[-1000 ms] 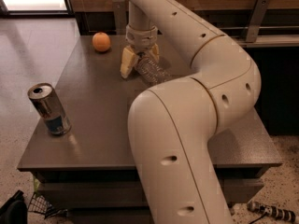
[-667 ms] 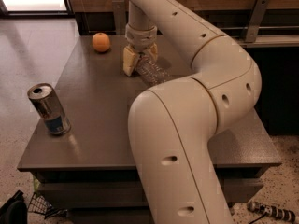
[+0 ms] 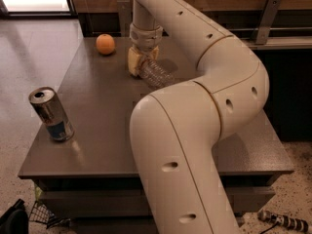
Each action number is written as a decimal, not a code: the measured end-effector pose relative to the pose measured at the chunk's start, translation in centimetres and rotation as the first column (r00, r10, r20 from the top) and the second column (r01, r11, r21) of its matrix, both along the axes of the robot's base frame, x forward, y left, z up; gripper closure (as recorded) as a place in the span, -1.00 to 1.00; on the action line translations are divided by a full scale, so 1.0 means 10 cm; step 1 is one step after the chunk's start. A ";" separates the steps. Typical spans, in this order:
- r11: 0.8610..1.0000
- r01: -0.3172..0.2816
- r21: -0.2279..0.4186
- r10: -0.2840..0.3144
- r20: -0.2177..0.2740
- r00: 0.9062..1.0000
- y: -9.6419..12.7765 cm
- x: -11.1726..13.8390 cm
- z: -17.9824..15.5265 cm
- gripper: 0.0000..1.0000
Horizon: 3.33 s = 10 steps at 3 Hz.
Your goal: Place water bottle upright
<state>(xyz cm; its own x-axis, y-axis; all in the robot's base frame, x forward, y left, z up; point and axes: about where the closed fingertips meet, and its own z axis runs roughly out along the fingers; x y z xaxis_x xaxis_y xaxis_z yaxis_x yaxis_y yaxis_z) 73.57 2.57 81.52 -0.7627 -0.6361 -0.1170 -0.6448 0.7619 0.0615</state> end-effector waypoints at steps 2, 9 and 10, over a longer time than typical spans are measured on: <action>0.999 0.033 -0.026 -0.031 0.096 0.995 -0.14 0.01 0.33 1.00; 0.820 -0.505 0.269 0.201 0.691 0.695 -0.60 -0.04 1.77 1.00; 0.717 -0.569 0.402 0.137 0.720 0.680 -0.45 -0.14 1.83 1.00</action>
Offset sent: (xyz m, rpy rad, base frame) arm -0.0224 -0.0323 0.0618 -0.0653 -0.1561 -0.0598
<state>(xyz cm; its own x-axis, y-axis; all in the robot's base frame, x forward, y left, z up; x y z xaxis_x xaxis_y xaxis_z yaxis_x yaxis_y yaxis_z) 72.21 -1.92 99.85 -0.1028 -0.4806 -0.8709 -0.9009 0.4162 -0.1233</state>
